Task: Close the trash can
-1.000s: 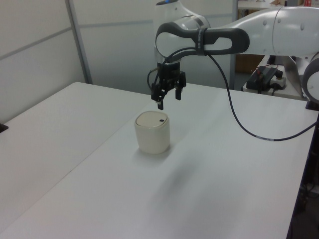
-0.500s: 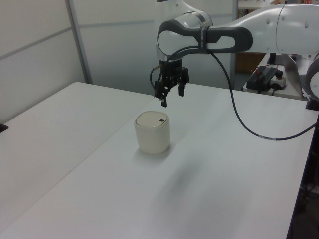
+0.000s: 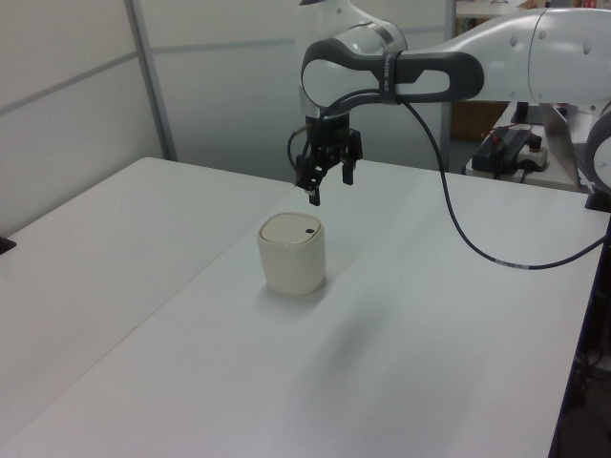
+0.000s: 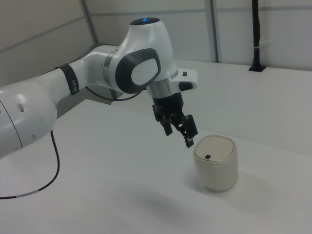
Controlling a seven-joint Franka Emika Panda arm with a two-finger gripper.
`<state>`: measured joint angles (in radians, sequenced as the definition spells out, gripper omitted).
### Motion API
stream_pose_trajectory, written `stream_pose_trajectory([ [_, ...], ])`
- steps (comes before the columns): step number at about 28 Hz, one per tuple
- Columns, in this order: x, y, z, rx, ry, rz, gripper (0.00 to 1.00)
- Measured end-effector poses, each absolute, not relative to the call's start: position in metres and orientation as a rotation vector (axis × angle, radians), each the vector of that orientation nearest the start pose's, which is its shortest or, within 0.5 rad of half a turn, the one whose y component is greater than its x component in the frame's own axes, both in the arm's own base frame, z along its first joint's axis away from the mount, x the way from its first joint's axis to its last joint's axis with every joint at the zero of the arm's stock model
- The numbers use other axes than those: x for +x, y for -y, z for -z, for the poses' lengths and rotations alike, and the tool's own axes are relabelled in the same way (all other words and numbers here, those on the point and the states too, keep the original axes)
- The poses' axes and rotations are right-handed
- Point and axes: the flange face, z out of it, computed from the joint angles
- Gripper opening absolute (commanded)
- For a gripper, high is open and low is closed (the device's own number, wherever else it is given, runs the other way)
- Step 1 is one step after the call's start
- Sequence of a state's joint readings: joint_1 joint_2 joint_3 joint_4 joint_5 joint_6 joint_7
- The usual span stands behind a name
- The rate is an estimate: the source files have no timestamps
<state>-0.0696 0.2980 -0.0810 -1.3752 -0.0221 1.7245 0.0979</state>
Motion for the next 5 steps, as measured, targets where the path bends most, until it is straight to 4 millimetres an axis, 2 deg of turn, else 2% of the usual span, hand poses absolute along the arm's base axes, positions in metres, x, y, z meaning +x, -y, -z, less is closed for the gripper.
stream_pose_trajectory([
  [5,0.6486,0.0932,-0.5518,-3.164,-0.385,0.081,1.00],
])
